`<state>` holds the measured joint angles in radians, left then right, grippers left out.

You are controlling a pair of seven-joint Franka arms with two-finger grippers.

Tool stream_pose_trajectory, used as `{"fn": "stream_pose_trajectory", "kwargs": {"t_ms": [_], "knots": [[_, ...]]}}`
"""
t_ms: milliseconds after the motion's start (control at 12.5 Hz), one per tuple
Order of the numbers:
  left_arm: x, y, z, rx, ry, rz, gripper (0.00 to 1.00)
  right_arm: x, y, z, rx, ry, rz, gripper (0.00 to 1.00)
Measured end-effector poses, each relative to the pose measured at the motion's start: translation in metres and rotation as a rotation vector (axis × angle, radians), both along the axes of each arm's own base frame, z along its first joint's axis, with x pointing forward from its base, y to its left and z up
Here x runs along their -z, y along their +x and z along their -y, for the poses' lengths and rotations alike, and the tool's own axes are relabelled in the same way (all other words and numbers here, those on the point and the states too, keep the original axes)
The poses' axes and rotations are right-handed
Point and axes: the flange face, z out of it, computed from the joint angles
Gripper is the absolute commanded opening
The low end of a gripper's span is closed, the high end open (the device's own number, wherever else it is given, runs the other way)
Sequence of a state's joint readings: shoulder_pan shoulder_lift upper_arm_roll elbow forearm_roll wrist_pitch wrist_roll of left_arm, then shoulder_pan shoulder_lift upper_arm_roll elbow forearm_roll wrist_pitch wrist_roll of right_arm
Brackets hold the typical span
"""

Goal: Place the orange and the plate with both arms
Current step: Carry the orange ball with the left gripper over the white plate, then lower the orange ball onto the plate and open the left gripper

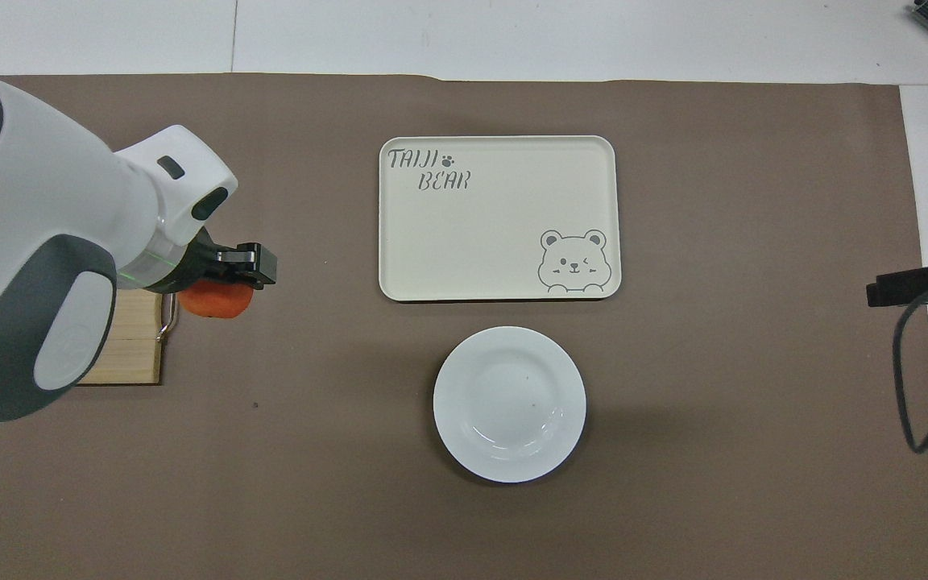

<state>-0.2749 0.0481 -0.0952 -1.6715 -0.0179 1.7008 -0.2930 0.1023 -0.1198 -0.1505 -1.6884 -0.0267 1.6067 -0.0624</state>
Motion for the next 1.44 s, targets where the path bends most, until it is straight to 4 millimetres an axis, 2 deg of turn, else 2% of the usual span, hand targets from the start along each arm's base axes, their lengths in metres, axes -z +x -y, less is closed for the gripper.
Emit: {"fn": "stream_pose_trajectory", "kwargs": {"t_ms": [240,400,800,1120,1280,1440], "knots": [[-0.003,-0.026,0.048,-0.008,0.002,0.002,0.00,0.000,0.000,0.000,0.000,0.000,0.000,1.00],[0.006,-0.045,0.083,-0.015,0.006,-0.002,0.00,0.000,0.000,0.000,0.000,0.000,0.000,1.00],[0.071,-0.080,0.150,-0.033,-0.004,0.010,0.00,0.000,0.000,0.000,0.000,0.000,0.000,1.00],[0.141,-0.087,0.205,-0.121,-0.042,0.014,0.00,0.000,0.000,0.000,0.000,0.000,0.000,1.00],[0.159,-0.091,0.221,-0.161,-0.082,0.003,0.00,0.000,0.000,0.000,0.000,0.000,0.000,1.00],[0.162,-0.102,0.233,-0.179,-0.097,-0.010,0.00,0.000,0.000,0.000,0.000,0.000,0.000,1.00]]}}
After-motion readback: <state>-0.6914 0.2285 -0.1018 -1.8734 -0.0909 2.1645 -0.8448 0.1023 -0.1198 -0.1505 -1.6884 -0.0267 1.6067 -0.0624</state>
